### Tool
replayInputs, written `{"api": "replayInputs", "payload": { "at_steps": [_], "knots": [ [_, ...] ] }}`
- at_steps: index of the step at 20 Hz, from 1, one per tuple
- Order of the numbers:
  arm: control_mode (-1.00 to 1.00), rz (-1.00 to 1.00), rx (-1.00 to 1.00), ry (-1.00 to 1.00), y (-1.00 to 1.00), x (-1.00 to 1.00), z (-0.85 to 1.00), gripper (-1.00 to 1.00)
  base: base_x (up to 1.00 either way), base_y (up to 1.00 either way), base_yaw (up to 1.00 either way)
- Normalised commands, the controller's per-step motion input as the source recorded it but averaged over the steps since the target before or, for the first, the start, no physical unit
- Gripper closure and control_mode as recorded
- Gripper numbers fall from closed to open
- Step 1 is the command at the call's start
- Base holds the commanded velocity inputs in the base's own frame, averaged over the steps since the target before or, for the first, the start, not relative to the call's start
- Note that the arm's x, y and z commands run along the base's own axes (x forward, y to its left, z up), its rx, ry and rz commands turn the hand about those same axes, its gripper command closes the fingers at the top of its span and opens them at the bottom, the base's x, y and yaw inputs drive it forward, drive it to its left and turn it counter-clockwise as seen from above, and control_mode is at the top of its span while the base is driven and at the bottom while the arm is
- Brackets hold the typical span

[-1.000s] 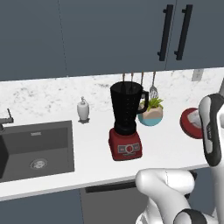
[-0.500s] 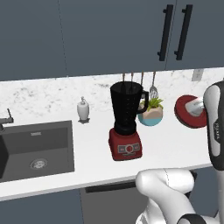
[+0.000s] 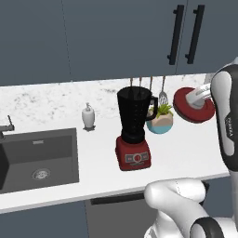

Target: Close the lid blender by securely placing the lid on top.

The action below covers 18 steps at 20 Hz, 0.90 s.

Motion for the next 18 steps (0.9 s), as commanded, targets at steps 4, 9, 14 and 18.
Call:
{"api": "replayInputs", "payload": {
  "at_steps": [4, 9, 14, 18],
  "knots": [
    [-1.0, 0.0, -0.02, 0.0, 0.56, 0.01, 0.42, 1.0, 0.0, 0.0, 0.0],
    [-1.0, 0.0, -0.03, 0.0, 0.56, 0.17, 0.27, 1.0, 0.0, 0.0, 0.0],
    [-1.0, 0.0, 0.0, 0.07, 0.28, 0.46, 0.02, 1.0, 0.0, 0.0, 0.0],
    [-1.0, -0.01, 0.0, 0.07, 0.18, 0.56, 0.0, 1.0, 0.0, 0.0, 0.0]
  ]
}}
